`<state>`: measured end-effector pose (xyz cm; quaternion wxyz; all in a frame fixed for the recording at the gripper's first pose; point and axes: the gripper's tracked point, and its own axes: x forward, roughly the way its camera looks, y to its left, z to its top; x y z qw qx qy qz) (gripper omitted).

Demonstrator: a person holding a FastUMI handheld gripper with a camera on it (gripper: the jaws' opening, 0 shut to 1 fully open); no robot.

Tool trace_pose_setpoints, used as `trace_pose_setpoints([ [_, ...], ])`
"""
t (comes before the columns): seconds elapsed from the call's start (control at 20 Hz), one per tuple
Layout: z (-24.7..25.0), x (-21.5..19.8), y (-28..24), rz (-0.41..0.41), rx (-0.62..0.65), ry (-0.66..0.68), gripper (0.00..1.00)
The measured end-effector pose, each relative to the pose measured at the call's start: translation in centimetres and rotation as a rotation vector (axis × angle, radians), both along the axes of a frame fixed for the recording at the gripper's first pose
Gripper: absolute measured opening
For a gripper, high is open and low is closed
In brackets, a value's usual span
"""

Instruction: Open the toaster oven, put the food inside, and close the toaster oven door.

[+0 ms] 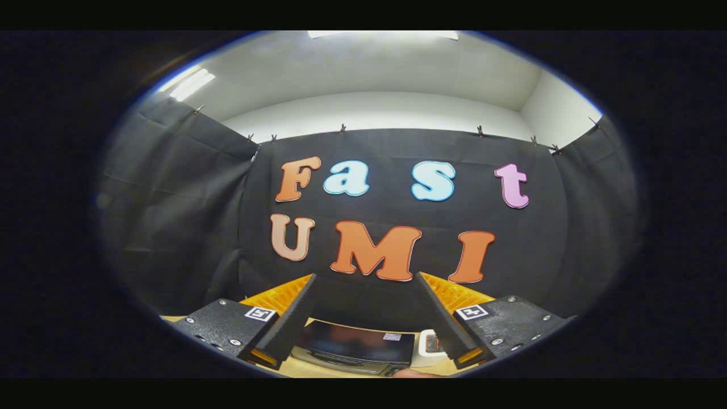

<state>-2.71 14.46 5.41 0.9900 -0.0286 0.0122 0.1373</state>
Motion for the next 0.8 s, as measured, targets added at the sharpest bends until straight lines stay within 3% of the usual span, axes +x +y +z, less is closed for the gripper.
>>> trace_pose_setpoints([
  [0.8,2.0,0.4,0.1,0.021,0.007,-0.041,0.99],
])
